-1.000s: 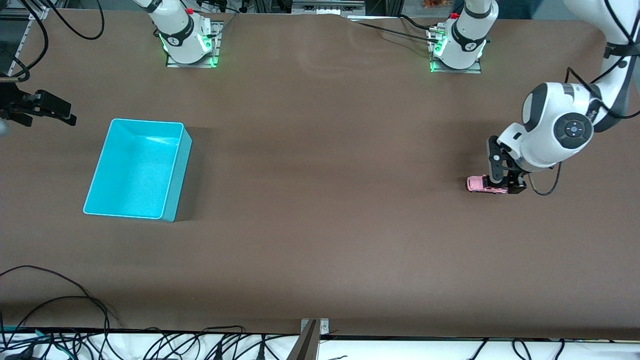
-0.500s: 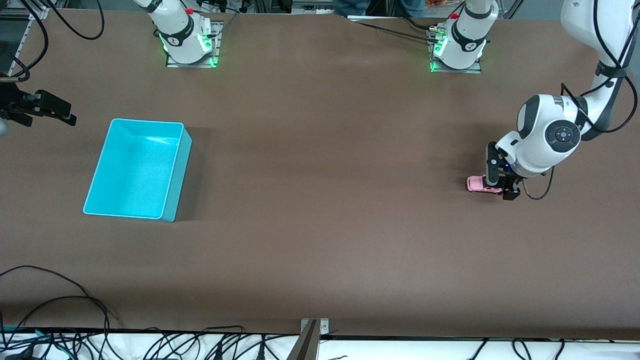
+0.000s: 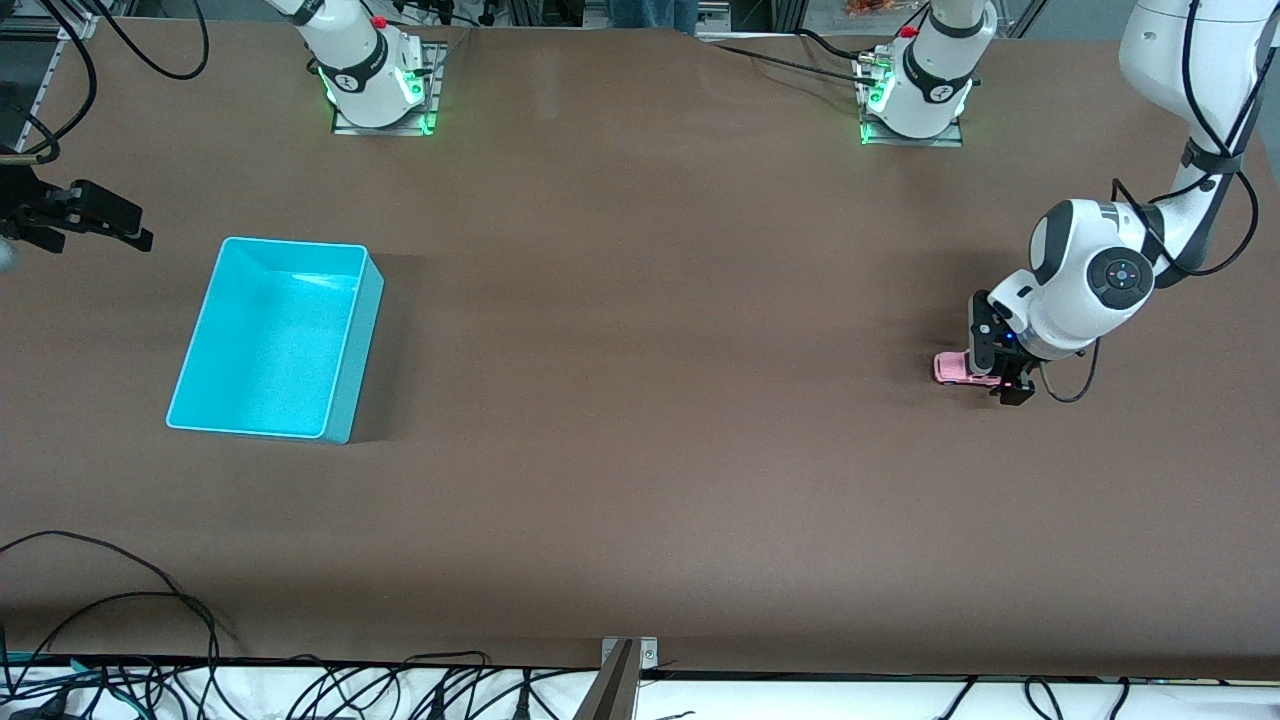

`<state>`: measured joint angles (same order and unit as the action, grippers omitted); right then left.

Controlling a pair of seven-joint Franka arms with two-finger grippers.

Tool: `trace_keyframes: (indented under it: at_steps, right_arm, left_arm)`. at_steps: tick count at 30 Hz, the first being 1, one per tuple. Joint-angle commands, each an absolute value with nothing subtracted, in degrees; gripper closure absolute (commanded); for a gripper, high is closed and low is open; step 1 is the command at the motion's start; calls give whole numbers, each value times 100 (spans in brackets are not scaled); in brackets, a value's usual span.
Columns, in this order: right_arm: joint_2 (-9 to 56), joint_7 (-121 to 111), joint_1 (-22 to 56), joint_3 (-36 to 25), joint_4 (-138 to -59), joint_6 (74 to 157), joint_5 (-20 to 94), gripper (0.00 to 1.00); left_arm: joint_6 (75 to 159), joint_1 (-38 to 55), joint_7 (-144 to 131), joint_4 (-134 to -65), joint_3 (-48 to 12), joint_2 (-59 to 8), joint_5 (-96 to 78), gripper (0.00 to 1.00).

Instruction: Wind and store pink jeep toy

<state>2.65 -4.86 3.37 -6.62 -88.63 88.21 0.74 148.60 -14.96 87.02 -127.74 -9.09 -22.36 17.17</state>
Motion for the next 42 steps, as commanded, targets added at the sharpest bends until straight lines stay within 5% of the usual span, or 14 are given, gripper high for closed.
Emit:
trace_keyframes:
  at_steps: [1, 12, 42]
  right_arm:
    - [299, -413, 360, -650, -8754, 8771, -9, 0]
    - [299, -413, 360, -650, -8754, 8771, -9, 0]
    - [299, -413, 360, -650, -8754, 8771, -9, 0]
  left_arm:
    - [14950, -1564, 8920, -12841, -967, -2223, 1881, 29]
    - [14933, -1521, 9053, -12832, -976, -2276, 1872, 88]
    - [14924, -2346, 9658, -12411, -932, -2733, 1881, 86]
